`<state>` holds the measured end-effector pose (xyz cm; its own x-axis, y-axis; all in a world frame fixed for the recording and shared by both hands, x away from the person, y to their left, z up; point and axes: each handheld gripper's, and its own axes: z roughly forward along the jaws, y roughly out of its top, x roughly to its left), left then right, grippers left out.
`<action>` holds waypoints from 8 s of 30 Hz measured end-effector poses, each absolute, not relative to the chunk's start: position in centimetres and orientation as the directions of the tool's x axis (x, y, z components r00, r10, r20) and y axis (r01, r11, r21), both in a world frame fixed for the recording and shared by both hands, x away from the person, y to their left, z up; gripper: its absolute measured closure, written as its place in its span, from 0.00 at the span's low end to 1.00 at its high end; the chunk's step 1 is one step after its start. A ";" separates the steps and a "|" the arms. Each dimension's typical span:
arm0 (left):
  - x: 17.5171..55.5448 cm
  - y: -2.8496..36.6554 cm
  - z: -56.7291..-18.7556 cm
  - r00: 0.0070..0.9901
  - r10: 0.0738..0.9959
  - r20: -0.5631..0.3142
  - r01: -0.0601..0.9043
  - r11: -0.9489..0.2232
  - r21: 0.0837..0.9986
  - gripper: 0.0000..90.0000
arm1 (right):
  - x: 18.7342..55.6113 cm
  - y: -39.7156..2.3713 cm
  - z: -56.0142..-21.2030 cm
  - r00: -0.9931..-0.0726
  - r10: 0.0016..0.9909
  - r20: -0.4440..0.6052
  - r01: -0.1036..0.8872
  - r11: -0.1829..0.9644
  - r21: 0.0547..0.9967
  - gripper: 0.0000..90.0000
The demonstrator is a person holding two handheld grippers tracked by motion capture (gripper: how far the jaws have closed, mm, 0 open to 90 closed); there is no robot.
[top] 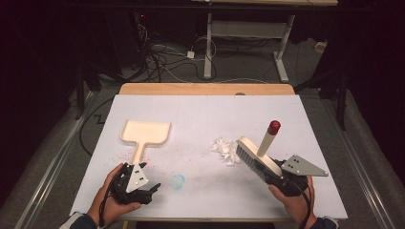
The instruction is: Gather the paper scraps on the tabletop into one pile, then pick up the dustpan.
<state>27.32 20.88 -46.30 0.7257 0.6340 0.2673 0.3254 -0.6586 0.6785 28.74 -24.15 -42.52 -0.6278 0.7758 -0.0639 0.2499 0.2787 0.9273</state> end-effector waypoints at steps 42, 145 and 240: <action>27.4 20.9 -46.3 0.716 0.646 0.265 0.339 -0.654 0.677 0.22 | 29.1 -23.1 -41.0 -0.662 0.744 -0.086 0.196 0.283 0.939 0.75; 39.0 25.8 -47.1 0.409 0.912 -0.019 0.708 -0.304 0.637 0.71 | 33.9 -27.0 -43.5 -0.506 0.858 -0.086 0.308 0.273 0.912 0.75; 34.3 15.4 -45.2 0.843 0.536 -0.037 0.471 -0.703 0.534 0.71 | 40.4 -22.8 -44.2 -0.493 0.868 -0.051 0.451 0.305 0.839 0.76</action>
<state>34.26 15.40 -45.16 0.8432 0.5363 -0.0373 0.4706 -0.7027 0.5336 40.44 -22.76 -44.19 -0.4933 0.8684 -0.0506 0.4509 0.3050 0.8389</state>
